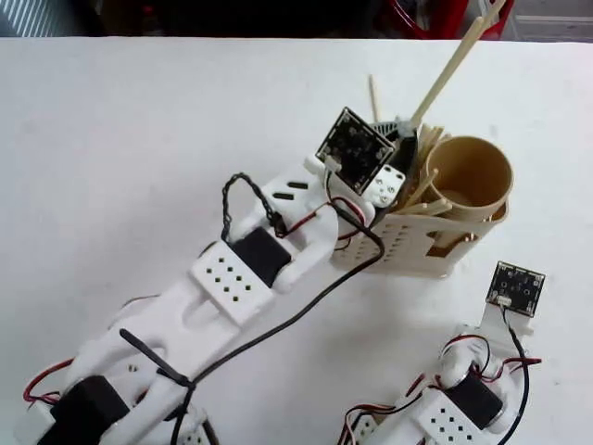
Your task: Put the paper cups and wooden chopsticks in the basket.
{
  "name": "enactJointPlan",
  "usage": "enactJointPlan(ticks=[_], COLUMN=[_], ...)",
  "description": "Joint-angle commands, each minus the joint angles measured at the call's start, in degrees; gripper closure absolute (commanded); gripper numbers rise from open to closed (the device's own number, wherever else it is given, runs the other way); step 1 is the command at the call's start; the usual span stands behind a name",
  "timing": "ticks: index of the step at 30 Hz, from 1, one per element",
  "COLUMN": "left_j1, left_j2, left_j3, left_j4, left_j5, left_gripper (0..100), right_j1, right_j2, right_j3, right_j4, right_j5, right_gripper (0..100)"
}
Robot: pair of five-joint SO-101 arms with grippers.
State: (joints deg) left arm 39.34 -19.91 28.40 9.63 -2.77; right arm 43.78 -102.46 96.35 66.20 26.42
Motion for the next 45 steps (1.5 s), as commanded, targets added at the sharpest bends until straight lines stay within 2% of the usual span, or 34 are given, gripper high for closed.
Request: enactJointPlan(ticks=[1, 10, 17, 35, 45], left_j1=[0.8, 3.1, 3.0, 3.0, 2.9], left_j2=[-3.4, -8.1, -17.1, -13.6, -13.8], left_j3=[-0.9, 11.8, 16.6, 16.9, 20.9], left_j4=[-0.1, -11.1, -11.0, -11.0, -11.3], left_j5=[0.6, 0.3, 0.3, 0.6, 0.6], left_gripper=[98, 98, 97, 97, 97], right_j1=[-0.4, -0.4, -0.5, -0.5, -0.4], right_j2=[-0.3, -0.3, -0.3, -0.2, -0.2], right_j3=[0.5, 0.5, 0.5, 0.5, 0.5], right_j4=[-0.7, -0.7, -0.7, -0.7, -0.7], right_j5=[0.4, 0.4, 0.4, 0.4, 0.4], right_gripper=[92.5, 92.5, 92.5, 92.5, 92.5])
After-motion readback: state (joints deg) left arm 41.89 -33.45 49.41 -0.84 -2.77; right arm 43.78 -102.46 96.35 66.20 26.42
